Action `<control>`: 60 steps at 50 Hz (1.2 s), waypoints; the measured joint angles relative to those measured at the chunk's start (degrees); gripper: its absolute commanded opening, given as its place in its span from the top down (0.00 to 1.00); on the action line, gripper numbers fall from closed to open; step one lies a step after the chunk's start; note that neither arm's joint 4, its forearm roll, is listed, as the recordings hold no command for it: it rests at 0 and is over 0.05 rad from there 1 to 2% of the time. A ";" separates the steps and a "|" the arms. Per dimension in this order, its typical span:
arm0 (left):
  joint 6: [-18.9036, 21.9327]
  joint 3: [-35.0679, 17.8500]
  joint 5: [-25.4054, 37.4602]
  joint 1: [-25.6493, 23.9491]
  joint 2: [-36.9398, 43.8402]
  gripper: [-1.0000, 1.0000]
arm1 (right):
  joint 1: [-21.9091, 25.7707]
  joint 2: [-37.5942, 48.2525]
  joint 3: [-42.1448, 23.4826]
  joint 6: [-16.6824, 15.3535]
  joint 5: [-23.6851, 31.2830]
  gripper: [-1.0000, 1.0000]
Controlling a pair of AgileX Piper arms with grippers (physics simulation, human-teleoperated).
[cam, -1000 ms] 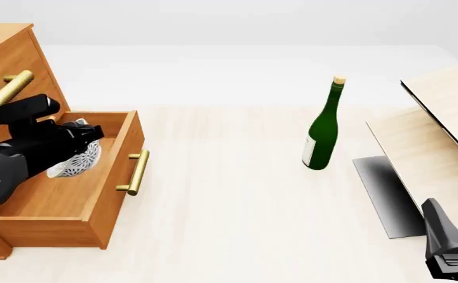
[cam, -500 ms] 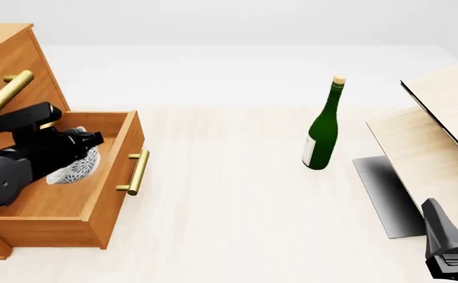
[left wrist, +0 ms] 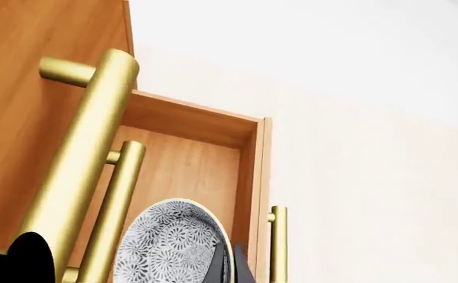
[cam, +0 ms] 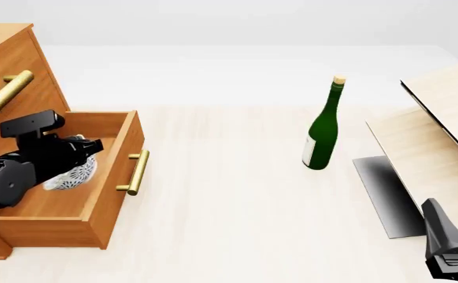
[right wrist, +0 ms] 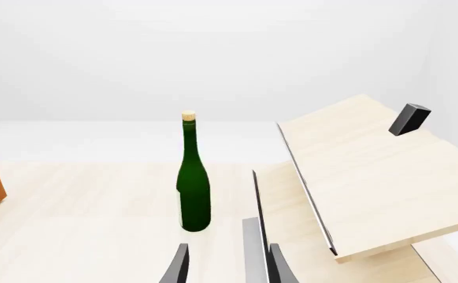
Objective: Put the bowl in the bottom drawer of the cabinet.
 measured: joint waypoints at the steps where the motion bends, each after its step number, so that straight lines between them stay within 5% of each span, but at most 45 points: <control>1: 0.19 0.00 0.02 0.15 0.05 1.00 | 0.00 0.00 0.00 0.00 0.00 0.00; 60: 5.06 0.74 0.01 5.03 0.66 1.00 | 0.00 0.00 0.00 0.00 0.00 0.00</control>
